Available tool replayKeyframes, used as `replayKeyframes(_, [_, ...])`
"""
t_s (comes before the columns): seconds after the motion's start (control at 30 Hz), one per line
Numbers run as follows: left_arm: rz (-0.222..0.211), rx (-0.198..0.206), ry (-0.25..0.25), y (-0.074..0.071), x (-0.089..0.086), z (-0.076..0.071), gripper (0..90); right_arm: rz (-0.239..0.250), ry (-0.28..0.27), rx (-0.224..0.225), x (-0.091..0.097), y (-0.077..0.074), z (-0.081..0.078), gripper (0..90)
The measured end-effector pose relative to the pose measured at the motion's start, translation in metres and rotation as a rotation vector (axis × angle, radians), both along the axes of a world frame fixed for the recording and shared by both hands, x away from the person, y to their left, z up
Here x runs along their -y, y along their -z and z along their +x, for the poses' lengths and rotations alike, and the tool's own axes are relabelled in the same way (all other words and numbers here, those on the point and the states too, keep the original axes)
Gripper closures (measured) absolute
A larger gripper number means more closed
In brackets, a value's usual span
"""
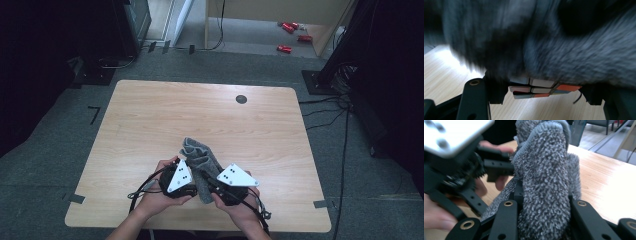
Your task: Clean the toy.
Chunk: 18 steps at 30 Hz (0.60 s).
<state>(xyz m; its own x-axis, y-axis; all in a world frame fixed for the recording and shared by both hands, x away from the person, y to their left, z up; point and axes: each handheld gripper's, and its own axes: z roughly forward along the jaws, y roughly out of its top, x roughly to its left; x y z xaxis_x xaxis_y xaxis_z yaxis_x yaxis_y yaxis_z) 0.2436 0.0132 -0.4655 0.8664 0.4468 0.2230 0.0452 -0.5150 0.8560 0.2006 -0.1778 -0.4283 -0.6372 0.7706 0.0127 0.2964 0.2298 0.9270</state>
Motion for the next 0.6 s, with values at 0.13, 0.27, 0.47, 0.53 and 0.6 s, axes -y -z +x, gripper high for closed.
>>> replayKeyframes(0.13, [-0.021, -0.028, 0.009, 0.002, -0.006, 0.004, 34.6, 0.002, 0.065, -0.008, 0.012, 0.005, 0.008, 70.1])
replayKeyframes(0.27, [-0.063, -0.033, -0.002, -0.003, -0.013, 0.008, 34.6, 0.024, 0.187, -0.055, 0.037, 0.009, 0.02, 70.0])
replayKeyframes(0.47, [-0.05, -0.028, 0.004, -0.001, -0.01, 0.007, 34.7, 0.106, 0.045, 0.005, 0.024, -0.007, 0.004, 69.4])
replayKeyframes(0.53, [-0.072, -0.037, 0.026, -0.003, -0.01, 0.005, 34.6, 0.069, -0.01, 0.022, 0.011, -0.007, -0.001, 68.9])
replayKeyframes(0.6, [-0.075, -0.041, 0.033, -0.005, -0.011, 0.004, 34.7, 0.022, 0.0, 0.044, 0.005, -0.003, -0.002, 68.8])
